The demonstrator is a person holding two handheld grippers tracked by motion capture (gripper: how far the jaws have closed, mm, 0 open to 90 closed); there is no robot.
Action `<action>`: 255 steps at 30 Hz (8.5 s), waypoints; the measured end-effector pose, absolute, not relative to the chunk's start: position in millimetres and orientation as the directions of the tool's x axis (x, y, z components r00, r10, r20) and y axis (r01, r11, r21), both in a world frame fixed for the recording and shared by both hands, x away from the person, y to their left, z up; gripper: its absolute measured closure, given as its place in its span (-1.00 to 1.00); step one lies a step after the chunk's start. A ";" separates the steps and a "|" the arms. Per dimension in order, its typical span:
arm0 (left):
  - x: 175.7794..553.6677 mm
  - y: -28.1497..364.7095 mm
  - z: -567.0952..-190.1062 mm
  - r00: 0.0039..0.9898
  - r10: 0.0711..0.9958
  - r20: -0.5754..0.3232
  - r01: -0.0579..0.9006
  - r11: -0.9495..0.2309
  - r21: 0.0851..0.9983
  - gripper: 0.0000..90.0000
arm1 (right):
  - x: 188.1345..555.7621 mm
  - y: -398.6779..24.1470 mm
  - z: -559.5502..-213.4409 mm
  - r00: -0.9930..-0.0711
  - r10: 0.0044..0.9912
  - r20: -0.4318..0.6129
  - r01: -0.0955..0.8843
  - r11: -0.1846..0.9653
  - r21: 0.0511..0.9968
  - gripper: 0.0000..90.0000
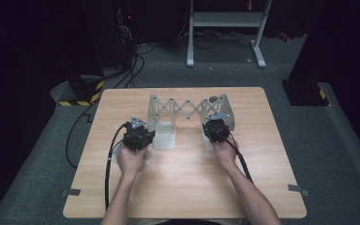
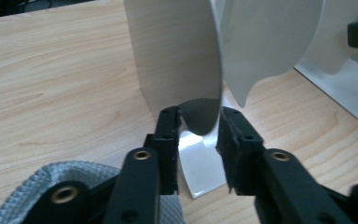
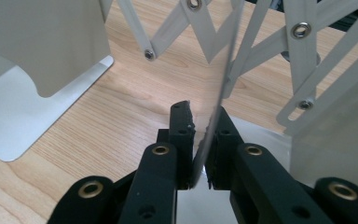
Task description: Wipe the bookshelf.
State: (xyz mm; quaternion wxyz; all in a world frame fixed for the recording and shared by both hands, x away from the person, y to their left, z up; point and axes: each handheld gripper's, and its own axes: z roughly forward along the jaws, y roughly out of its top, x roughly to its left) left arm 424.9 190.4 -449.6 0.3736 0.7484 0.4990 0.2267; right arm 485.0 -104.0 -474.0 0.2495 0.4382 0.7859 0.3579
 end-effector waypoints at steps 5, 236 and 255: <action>417.1 187.3 -460.8 0.434 0.901 -0.011 0.610 -0.284 0.740 0.20 | 485.3 -112.4 -473.6 -0.489 0.869 -0.074 0.517 0.357 0.778 0.94; 424.5 164.1 -450.3 0.509 0.852 -0.122 0.604 -0.252 0.756 -0.08 | 520.1 -115.4 -455.0 -0.604 0.793 0.072 0.587 0.382 0.714 0.69; 403.9 158.7 -445.8 0.538 0.835 -0.115 0.570 -0.260 0.779 -0.02 | 520.8 -94.5 -450.3 -0.656 0.753 0.061 0.562 0.433 0.704 0.82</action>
